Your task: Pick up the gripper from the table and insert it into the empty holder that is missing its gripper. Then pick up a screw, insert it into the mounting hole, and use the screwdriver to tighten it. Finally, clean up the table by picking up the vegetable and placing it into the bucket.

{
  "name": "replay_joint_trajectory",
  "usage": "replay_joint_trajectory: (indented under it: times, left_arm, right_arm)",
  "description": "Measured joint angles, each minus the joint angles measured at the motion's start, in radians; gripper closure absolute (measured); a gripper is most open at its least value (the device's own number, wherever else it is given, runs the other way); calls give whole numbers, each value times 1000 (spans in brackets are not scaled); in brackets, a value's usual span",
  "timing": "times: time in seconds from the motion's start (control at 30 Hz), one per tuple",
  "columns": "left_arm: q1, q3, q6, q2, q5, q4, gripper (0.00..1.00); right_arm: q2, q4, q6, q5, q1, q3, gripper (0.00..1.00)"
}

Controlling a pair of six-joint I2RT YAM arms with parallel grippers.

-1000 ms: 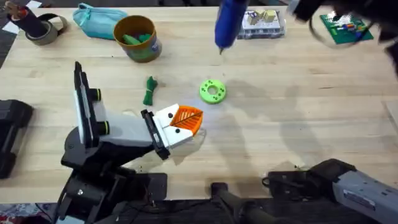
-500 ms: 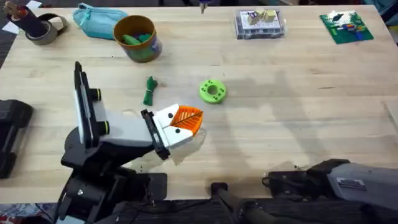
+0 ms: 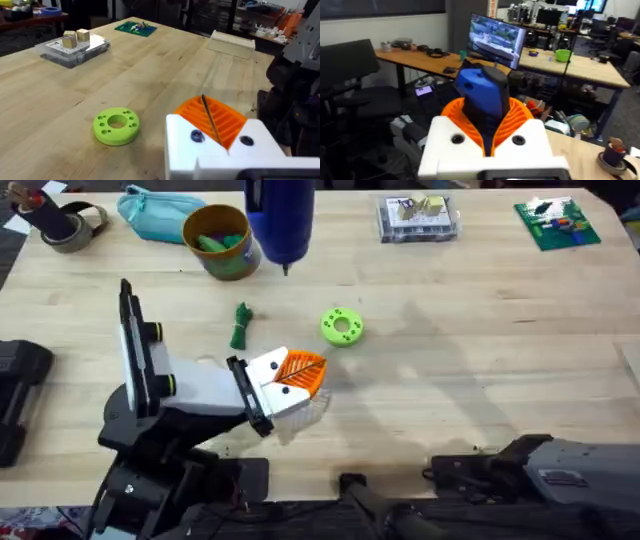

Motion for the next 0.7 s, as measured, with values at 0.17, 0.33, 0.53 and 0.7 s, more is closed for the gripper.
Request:
replay_joint_trajectory:
  times: [0.17, 0.33, 0.53, 0.7]
  left_arm:
    - [0, 0, 0, 0, 0, 0, 982]
    - [0, 0, 0, 0, 0, 0, 982]
    - [0, 0, 0, 0, 0, -1, 982]
    - [0, 0, 0, 0, 0, -1, 982]
  right_arm:
    - [0, 0, 10, -17, 27, 0, 958]
    - [0, 0, 3, -44, 45, 0, 957]
    - [0, 0, -25, -52, 61, 0, 956]
    - [0, 1, -44, -54, 66, 0, 958]
